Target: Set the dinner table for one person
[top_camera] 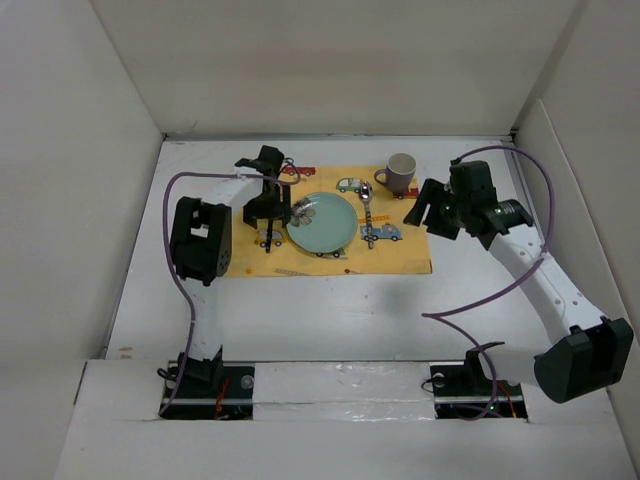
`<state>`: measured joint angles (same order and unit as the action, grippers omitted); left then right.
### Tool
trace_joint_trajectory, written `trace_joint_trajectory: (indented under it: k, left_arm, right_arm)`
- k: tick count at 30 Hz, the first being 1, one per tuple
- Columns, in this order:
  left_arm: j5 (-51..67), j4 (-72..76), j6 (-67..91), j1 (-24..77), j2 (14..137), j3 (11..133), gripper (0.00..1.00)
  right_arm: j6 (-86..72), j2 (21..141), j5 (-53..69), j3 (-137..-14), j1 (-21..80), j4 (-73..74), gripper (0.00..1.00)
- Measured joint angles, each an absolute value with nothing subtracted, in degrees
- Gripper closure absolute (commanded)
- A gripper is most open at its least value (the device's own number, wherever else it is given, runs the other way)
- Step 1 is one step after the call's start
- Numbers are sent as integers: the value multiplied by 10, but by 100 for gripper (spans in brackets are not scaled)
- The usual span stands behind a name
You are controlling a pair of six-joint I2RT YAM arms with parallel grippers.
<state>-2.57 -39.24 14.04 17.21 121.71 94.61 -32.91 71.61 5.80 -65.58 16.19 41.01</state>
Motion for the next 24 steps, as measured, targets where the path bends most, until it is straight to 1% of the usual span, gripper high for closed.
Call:
trace_joint_trajectory:
  k: [2,3,4,9,12,17,21,23,24]
  left_arm:
    - [-35,-397,146,172,1205,946,29]
    - [-40,-401,151,172,1192,946,29]
    - [-45,-403,154,172,1176,946,31]
    - [-57,-392,173,172,1013,950,31]
    - [-56,-367,192,167,898,971,29]
    - [-77,-317,223,152,724,959,23]
    - [-95,-294,243,149,634,877,21]
    - [-95,-290,249,149,615,835,18]
    - [-95,-290,252,149,615,819,9]
  right_arm:
    - [-331,715,50,-689,162,420,35]
    - [-333,715,46,-706,162,423,33]
    - [-333,714,41,-722,162,425,0]
    - [-335,700,-2,-820,162,441,0]
    - [-335,658,-42,-859,160,426,0]
    - [-338,554,-94,-873,122,391,0]
    - [-339,515,-121,-857,109,374,0]
    - [-341,515,-122,-831,105,370,0]
    - [-342,520,-120,-817,104,371,0]
